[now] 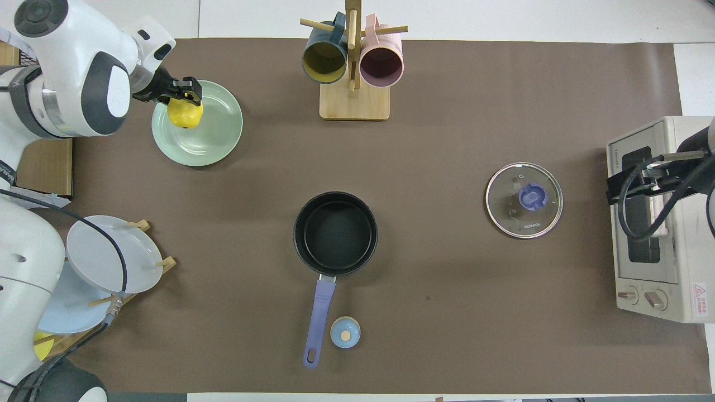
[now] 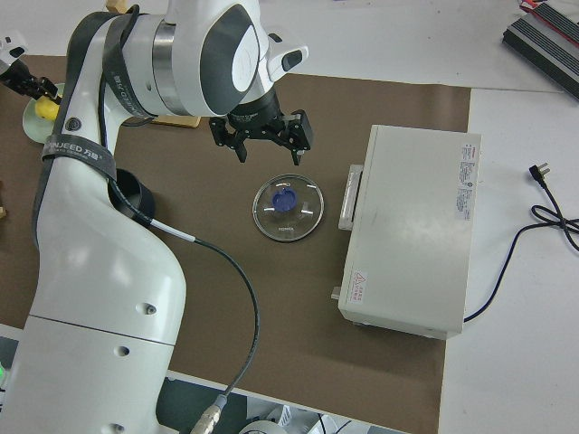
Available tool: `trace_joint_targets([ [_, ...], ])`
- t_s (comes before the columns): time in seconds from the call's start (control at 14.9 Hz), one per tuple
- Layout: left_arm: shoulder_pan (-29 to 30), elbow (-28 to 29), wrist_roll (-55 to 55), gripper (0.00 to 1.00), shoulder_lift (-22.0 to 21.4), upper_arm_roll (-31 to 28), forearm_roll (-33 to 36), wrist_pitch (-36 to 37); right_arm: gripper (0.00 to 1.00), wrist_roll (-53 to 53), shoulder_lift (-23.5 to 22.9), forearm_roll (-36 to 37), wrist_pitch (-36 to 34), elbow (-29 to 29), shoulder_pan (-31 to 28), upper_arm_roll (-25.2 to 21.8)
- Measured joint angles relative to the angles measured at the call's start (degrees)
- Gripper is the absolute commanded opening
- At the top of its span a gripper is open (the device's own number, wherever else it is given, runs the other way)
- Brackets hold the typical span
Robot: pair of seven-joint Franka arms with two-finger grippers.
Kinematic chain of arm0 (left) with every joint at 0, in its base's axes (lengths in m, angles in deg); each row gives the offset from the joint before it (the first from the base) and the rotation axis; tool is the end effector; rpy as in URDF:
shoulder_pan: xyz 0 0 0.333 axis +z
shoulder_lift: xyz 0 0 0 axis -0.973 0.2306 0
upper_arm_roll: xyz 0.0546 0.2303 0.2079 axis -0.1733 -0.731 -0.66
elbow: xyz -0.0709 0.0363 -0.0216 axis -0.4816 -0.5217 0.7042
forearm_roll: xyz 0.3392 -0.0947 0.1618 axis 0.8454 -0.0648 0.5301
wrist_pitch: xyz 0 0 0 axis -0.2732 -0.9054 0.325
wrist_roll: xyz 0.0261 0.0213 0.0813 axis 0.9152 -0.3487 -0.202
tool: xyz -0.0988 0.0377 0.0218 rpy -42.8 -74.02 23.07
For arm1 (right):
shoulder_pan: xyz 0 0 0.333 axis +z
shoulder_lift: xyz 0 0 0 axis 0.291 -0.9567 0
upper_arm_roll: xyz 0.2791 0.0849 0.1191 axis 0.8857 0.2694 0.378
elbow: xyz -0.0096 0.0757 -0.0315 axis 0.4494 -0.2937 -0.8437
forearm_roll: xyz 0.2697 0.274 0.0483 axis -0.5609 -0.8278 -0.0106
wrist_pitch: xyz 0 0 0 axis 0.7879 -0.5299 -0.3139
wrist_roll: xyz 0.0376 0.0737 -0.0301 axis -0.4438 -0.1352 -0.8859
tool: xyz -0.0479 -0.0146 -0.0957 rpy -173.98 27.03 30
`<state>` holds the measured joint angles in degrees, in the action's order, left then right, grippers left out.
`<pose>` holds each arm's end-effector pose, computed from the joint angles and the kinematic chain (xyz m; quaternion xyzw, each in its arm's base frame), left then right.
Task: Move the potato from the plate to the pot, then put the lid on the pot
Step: 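Reach the left gripper to the yellow potato on the green plate and grasp it, then carry the potato toward the pot while the right gripper grasps the lid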
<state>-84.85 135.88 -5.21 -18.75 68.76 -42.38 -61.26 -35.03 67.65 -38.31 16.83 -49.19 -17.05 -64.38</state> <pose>0.7063 -0.1050 0.4645 0.9964 -0.0175 0.0385 0.0739 0.5381 0.0091 0.5917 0.9966 0.0455 -0.0687 0.0064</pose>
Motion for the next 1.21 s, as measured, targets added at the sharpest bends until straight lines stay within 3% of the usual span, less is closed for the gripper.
trace_joint_targets([
  [0.27,-3.7,2.4,9.7,0.0,-14.0,0.4,-0.5,12.6,1.0,-1.5,0.4,-0.9,12.5,-8.1,1.3,0.1],
  [0.61,-15.0,17.1,22.0,0.0,-25.9,0.6,-0.5,13.0,1.0,-1.7,-3.0,-0.9,23.5,-15.3,3.0,0.2],
  [0.94,-24.2,33.2,30.5,0.0,-31.1,0.7,-0.5,-2.0,1.0,-2.9,-3.9,-0.9,30.4,-21.5,3.0,0.1],
  [1.21,-28.1,39.5,34.0,0.0,-30.0,0.7,-0.1,-12.2,1.0,-6.5,-3.9,-0.9,36.5,-25.3,3.0,0.1],
])
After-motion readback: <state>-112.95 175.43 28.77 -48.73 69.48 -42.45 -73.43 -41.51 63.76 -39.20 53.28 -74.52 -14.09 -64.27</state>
